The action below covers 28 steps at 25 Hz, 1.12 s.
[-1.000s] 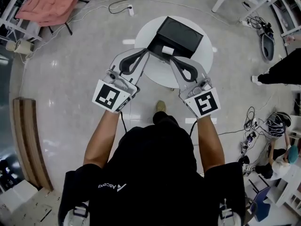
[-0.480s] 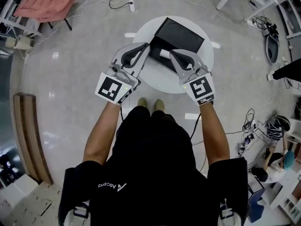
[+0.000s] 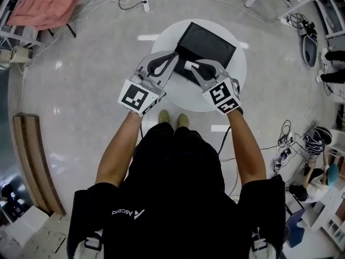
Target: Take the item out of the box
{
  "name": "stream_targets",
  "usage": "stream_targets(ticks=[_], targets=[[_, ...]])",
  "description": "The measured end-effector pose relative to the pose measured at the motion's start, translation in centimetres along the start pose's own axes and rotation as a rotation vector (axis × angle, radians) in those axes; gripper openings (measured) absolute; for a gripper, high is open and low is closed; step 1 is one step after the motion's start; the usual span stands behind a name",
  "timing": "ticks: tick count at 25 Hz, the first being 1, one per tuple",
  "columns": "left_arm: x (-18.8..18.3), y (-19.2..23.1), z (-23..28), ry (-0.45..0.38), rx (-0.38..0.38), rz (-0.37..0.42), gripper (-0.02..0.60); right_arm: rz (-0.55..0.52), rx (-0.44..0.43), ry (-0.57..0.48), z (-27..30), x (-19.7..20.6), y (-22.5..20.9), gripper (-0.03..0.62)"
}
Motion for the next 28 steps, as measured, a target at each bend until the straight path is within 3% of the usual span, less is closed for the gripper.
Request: stream_targets(ticks=[12,17,28], targets=[[3.7,4.2,0.7,0.089,0.045,-0.044,-0.002,-0.08,-0.154,0.337,9.3,6.6,0.3,0.179],[3.9,5.4,0.3,0.08,0.042,-0.077,-0.002,-0.101,-0.198,0.463,11.8,9.2,1.1,0.207],[4.7,5.5,0.5,0.077,0.065,-0.106,-0.002,-0.102,-0.227,0.596,14.1,13.0,1.7,0.212]])
Point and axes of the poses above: the fingertips, and each gripper's own axes: z forward along the fingers, y to its left, x out of its underside, the point moved 4 cm from there along -z, backward along the fingers, and after that the axes turned 3 degrees about x, right-handed, at the moved point
